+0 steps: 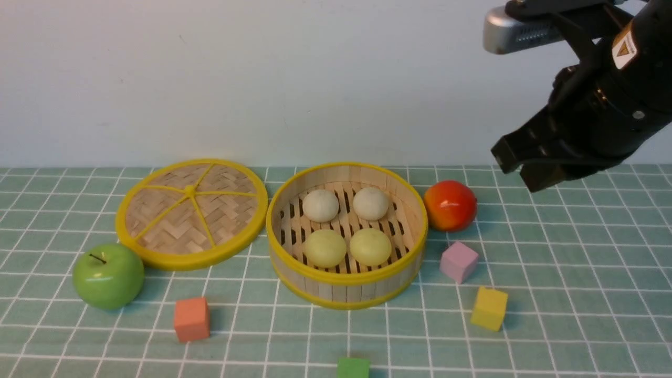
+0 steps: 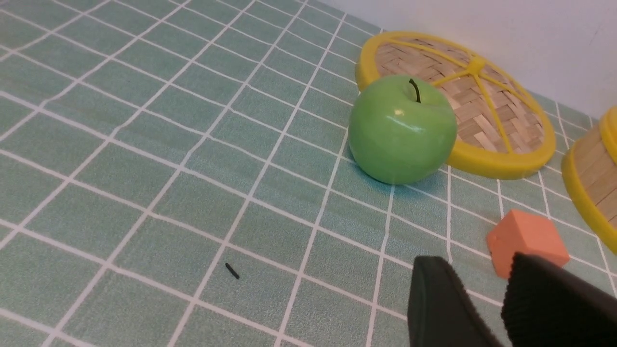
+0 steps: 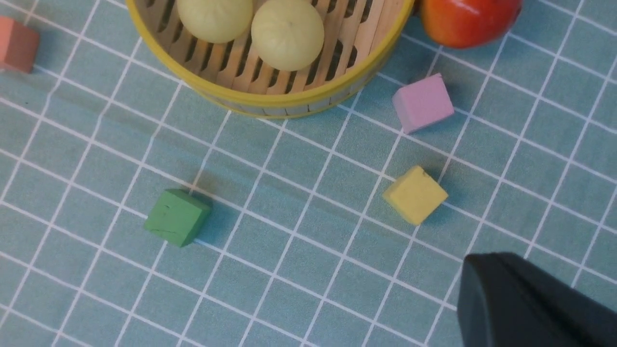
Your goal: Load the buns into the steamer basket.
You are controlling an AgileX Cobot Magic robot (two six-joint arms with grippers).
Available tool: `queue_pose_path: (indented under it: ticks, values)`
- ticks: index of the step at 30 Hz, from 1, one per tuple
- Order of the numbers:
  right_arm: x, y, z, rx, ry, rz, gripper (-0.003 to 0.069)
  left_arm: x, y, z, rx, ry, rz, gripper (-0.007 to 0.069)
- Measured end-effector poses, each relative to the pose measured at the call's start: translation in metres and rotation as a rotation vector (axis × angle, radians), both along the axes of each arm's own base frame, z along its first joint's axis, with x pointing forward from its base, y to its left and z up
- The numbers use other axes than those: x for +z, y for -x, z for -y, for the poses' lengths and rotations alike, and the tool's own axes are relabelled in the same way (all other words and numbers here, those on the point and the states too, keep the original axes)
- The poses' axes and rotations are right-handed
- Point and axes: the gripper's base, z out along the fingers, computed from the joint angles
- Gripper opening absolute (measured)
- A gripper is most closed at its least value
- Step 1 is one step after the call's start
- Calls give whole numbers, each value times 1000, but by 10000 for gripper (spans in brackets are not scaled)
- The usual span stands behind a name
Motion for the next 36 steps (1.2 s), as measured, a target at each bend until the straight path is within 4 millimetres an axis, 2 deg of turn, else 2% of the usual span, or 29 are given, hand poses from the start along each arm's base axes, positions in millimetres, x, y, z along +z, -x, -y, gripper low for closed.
queue_pose_path:
  ticks: [3,6,10,11,13,14,17,19,20,21,22,23,24,27,36]
  values:
    - [7,10,9,-1,15,59,-8,0,0,0,0,0,0,236]
    - [16,37,37,-33,-37,243,-4,0,0,0,0,0,0,237]
    - [0,76,77,-116,-114,446,-3,0,0,0,0,0,0,237]
    - [-9,89,88,-143,-126,493,-3,0,0,0,0,0,0,237]
    - [-20,103,97,-169,-134,532,-1,0,0,0,0,0,0,237]
    - [-40,123,109,-206,-140,580,-1,0,0,0,0,0,0,237]
    - [-87,159,127,-278,-126,647,0,0,0,0,0,0,0,237]
    - [-131,180,134,-320,-109,686,0,0,0,0,0,0,0,237]
    - [-134,181,134,-323,-110,695,0,0,0,0,0,0,0,237]
    - [-157,188,137,-350,-100,706,1,0,0,0,0,0,0,237]
    - [-172,191,139,-370,-95,717,1,0,0,0,0,0,0,237]
    - [-178,192,139,-373,-94,715,2,0,0,0,0,0,0,237]
    - [-200,196,140,-401,-95,709,3,0,0,0,0,0,0,237]
    - [-226,200,140,-425,-118,696,4,0,0,0,0,0,0,237]
    - [-224,201,139,-418,-131,749,10,0,0,0,2,0,0,238]
